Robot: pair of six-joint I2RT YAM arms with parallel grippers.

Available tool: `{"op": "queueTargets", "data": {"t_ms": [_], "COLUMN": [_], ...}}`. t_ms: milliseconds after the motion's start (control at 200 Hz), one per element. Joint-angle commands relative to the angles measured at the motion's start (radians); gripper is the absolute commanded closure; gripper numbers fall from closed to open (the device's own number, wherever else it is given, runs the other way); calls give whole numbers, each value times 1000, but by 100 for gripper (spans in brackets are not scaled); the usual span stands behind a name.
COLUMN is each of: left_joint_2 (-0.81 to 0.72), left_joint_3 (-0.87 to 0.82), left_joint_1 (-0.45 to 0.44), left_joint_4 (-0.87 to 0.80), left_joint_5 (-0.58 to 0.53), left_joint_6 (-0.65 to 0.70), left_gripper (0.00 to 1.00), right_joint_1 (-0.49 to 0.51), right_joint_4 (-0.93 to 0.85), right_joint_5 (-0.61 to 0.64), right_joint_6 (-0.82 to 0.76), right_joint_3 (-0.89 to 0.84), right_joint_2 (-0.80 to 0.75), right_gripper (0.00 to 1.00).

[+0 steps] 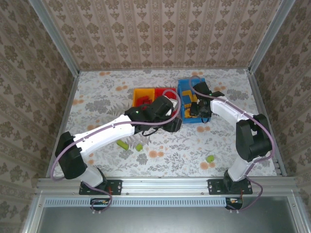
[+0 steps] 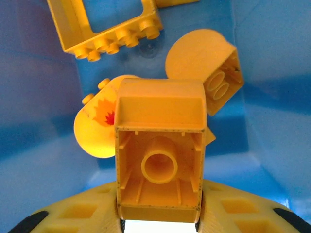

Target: Sort the legos into containers by color

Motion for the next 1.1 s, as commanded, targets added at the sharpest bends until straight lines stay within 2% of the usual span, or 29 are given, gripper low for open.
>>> {"op": "queueTargets", "data": {"t_ms": [0, 105, 190, 350, 505, 650, 695, 885, 1005, 1095], "left_joint_2": [29, 52, 67, 105, 183, 289, 326, 448, 526, 581], "left_joint_3": [45, 53, 60, 83, 110, 156, 180, 277, 338, 383], "left_joint_1": [-19, -28, -33, -46, -102, -200, -225, -288, -318, -325], "left_joint_4": [12, 9, 5, -13, -40, -67, -75, -48, -60, -72], "left_joint_5": [47, 58, 71, 142, 239, 217, 210, 239, 219, 194], "left_joint_6": [55, 61, 73, 136, 273, 421, 452, 483, 490, 476], "left_gripper": [41, 41, 41, 40, 36, 31, 26, 18, 14, 6], "right_joint_1": [-11, -12, -12, -12, -29, -69, -79, -118, -122, -121], "right_joint_4": [-21, -34, -44, -94, -164, -274, -310, -448, -497, -514], "right_joint_5": [-25, -18, -9, 18, 76, 136, 155, 185, 195, 191], "right_joint_6": [-31, -31, -30, -40, -29, 26, 46, 143, 202, 224], "right_joint_3": [36, 51, 53, 59, 2, -60, -73, -86, -76, -65], "right_joint_2": [31, 28, -2, -119, -310, -535, -597, -797, -854, -869], "right_gripper": [51, 38, 32, 32, 32, 29, 28, 20, 18, 18]}}
